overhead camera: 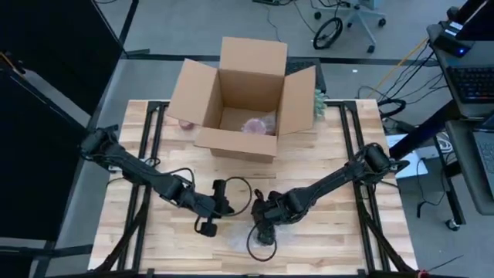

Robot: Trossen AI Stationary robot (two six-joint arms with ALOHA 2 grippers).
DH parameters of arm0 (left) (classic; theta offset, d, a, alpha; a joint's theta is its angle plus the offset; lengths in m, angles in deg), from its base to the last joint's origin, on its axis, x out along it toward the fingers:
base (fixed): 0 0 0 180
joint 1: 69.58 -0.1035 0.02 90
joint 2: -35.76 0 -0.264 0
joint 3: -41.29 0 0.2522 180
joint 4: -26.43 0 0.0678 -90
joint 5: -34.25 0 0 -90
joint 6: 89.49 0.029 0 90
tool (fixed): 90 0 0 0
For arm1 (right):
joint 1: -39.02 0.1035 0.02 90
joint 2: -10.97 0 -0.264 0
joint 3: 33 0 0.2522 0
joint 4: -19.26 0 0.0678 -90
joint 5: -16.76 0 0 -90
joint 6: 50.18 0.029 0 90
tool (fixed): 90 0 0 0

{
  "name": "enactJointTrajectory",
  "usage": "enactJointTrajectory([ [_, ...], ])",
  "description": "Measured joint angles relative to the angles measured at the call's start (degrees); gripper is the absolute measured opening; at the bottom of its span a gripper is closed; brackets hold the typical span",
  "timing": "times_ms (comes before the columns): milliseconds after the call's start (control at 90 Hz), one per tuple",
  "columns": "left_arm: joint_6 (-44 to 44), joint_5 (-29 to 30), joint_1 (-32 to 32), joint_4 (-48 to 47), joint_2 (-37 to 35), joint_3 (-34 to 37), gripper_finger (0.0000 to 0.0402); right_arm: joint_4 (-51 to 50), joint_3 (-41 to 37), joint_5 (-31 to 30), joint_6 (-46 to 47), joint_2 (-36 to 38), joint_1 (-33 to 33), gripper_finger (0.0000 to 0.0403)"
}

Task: Wrap mug
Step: Wrap the orange cup with bubble wrap

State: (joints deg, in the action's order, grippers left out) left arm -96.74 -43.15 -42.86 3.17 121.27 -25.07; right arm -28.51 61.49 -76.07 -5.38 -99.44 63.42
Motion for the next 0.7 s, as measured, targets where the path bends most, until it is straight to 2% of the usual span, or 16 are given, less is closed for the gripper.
enactJointTrajectory([
  [311, 0.0, 0.0, 0.0, 0.0, 0.0, 0.0, 0.0000, -5.2, 0.0, 0.2, -2.5, 3.0, -0.1, 0.0246],
  [500, 0.0, -0.1, 0.0, 0.0, 0.0, 0.0, 0.0000, -6.1, 0.0, 0.2, -2.5, 7.3, -0.2, 0.0247],
  [700, 0.1, -0.1, 0.0, 0.0, 0.0, 0.0, 0.0000, 2.5, 0.1, -0.4, -4.2, 8.3, -0.1, 0.0247],
])
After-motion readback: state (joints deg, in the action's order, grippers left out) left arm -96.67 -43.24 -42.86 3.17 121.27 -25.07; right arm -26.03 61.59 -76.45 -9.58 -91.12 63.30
